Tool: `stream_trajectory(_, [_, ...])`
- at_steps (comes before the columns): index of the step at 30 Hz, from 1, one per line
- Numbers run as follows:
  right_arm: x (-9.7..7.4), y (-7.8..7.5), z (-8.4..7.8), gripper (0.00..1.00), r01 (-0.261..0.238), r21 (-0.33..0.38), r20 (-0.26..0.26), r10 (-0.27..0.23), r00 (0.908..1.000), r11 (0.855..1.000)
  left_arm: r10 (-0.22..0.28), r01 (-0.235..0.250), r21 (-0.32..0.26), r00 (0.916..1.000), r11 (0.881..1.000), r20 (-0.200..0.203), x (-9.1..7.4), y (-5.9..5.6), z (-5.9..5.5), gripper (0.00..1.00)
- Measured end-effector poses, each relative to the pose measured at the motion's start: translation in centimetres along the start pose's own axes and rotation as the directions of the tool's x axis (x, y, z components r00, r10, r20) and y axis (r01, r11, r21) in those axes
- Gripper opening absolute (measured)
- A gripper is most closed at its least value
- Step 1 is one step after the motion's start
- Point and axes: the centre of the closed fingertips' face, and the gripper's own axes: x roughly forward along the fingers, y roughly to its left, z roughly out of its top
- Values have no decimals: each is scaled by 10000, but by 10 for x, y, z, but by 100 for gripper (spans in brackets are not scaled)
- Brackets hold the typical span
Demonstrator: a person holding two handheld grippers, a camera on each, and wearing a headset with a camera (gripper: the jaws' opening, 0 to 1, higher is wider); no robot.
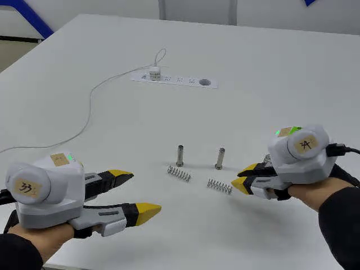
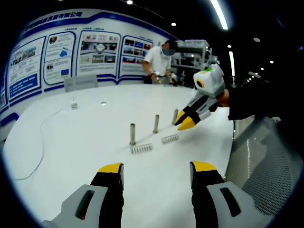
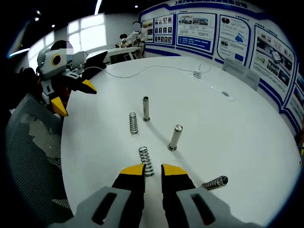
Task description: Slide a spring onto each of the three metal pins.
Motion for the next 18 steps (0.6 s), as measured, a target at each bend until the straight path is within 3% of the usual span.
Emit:
stream_trajectory(10, [25, 16, 10, 14, -761, -1172, -792, 671, 9946, 9902, 35, -35, -32, 10000, 10000, 19, 0, 0, 0, 57])
stream_trajectory(18, [40, 17, 10, 14, -1187, -1692, -1439, 946, 9851, 9784, 30, -30, -51, 10000, 10000, 7, 0, 0, 0, 57])
